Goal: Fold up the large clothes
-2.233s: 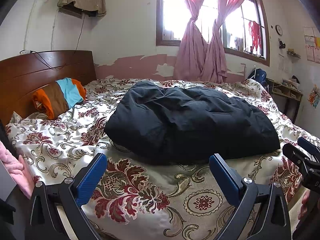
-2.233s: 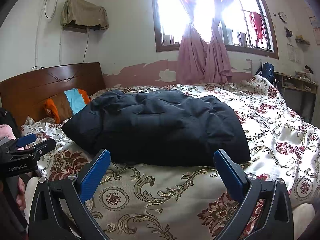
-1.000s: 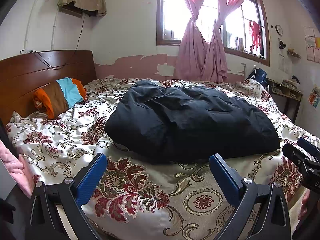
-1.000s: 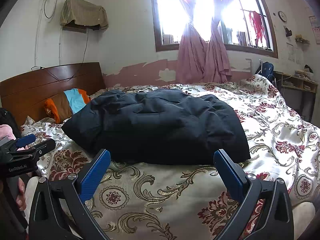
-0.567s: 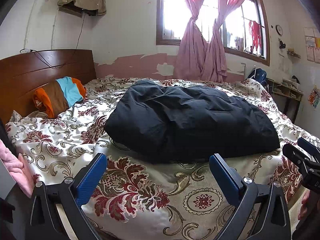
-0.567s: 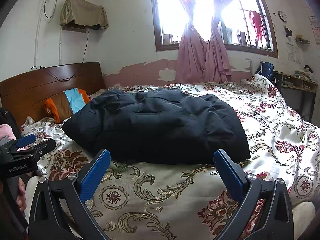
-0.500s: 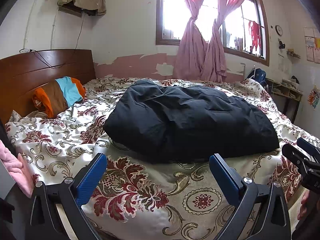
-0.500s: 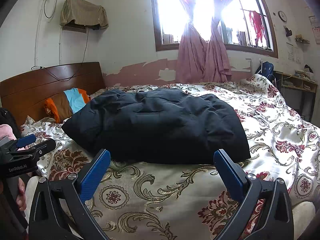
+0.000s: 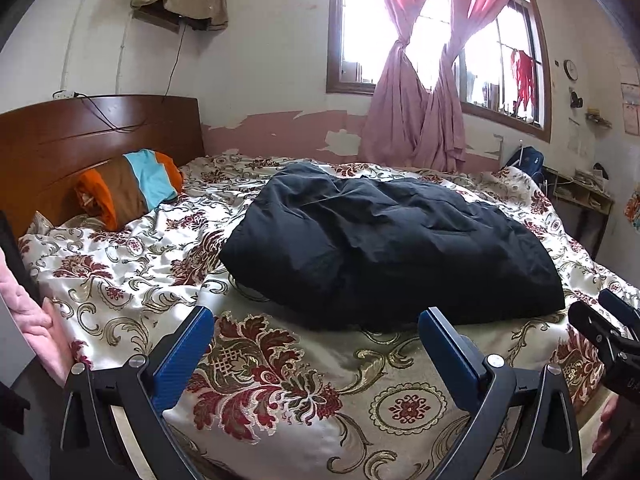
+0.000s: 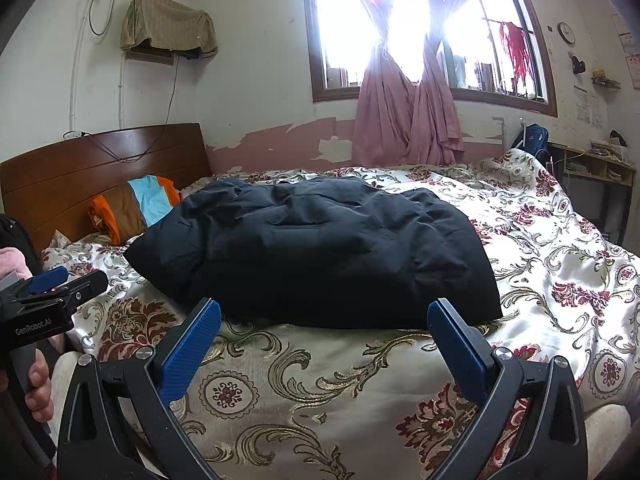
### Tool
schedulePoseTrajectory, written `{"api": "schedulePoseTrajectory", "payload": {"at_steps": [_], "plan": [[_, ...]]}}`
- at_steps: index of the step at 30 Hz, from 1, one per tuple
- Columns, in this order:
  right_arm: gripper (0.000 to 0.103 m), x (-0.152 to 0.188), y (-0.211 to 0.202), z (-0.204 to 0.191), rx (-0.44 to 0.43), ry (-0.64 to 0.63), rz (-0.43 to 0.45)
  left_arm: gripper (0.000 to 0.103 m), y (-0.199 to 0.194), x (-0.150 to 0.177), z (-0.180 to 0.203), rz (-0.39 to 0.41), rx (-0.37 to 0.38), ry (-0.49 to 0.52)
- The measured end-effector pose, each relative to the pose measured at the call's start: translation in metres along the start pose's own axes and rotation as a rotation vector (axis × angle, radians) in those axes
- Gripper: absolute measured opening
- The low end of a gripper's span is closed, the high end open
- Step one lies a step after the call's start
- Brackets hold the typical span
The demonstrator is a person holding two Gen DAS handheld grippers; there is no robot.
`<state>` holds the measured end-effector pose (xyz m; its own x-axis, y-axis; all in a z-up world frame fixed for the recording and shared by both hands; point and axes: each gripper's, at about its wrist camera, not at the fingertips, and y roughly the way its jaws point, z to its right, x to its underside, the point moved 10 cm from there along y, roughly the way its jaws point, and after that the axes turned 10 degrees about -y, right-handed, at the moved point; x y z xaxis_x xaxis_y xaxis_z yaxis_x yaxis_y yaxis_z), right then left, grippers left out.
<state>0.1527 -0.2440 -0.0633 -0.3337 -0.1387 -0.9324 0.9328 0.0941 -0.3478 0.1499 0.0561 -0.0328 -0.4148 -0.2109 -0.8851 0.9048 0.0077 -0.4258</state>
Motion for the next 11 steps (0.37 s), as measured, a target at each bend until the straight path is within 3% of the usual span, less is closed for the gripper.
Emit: {"api": "schedulePoseTrajectory", "payload": {"at_steps": [11], "plan": [[0.101,0.0028,0.0041,-0.0008,-0.006,0.004,-0.012,0.103,0.0041,-0.0007,-0.0011,-0.010,-0.011,-0.018]]}}
